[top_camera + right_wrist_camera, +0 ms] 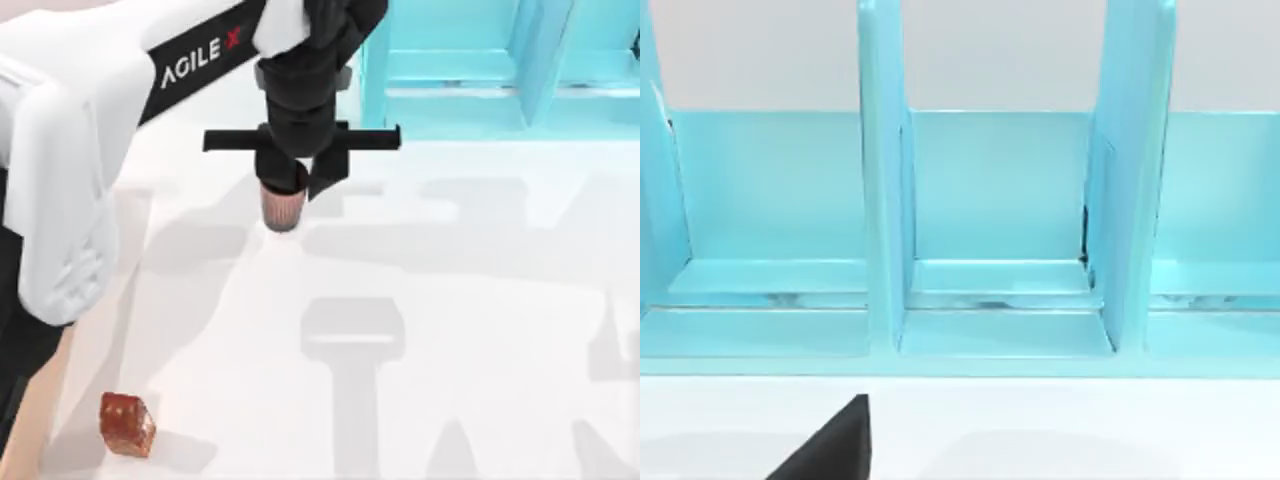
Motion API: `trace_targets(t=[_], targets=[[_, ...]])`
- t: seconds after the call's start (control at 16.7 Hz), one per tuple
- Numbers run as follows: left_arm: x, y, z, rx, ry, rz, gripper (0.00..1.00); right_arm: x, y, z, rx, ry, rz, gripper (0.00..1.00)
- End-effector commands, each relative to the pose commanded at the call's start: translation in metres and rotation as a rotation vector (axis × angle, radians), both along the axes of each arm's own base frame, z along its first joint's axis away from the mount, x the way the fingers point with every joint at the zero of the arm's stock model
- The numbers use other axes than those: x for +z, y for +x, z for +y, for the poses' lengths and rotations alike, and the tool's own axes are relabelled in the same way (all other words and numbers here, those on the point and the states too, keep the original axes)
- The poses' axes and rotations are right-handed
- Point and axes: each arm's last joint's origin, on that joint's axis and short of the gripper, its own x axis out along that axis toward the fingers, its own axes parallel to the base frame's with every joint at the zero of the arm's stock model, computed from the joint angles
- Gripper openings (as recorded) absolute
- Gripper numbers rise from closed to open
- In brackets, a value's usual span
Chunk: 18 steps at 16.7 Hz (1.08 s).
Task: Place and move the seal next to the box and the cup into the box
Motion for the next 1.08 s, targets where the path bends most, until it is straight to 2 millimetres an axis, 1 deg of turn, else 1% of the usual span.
trace_targets(t=[0.18,0.3,0.36,0.6,0.72,0.78,0.9,1.08], targets=[[0.04,-0.001,0.04,-0.001,0.001,-0.002,0.0,0.0,0.0,0.0,0.0,0.0,0.0,1.0],[0.057,-0.004,0.058,-0.003,0.003,-0.001,0.0,0.0,0.0,0.0,0.0,0.0,0.0,1.0],[0.059,-0.004,0.062,-0.003,0.004,0.0,0.0,0.0,0.0,0.0,0.0,0.0,0.0,1.0],[0.059,-0.004,0.06,-0.008,0.005,-0.003,0.0,0.0,0.0,0.0,0.0,0.0,0.0,1.0],[0.061,-0.004,0.07,-0.009,0.002,0.003,0.0,0.0,0.0,0.0,0.0,0.0,0.0,1.0],[0.062,-0.004,0.08,-0.01,0.001,0.008,0.0,0.0,0.0,0.0,0.0,0.0,0.0,1.0],[0.066,-0.006,0.109,-0.011,0.0,0.02,0.0,0.0,0.0,0.0,0.0,0.0,0.0,1.0],[0.073,-0.02,0.168,-0.012,0.002,0.042,0.0,0.0,0.0,0.0,0.0,0.0,0.0,1.0]])
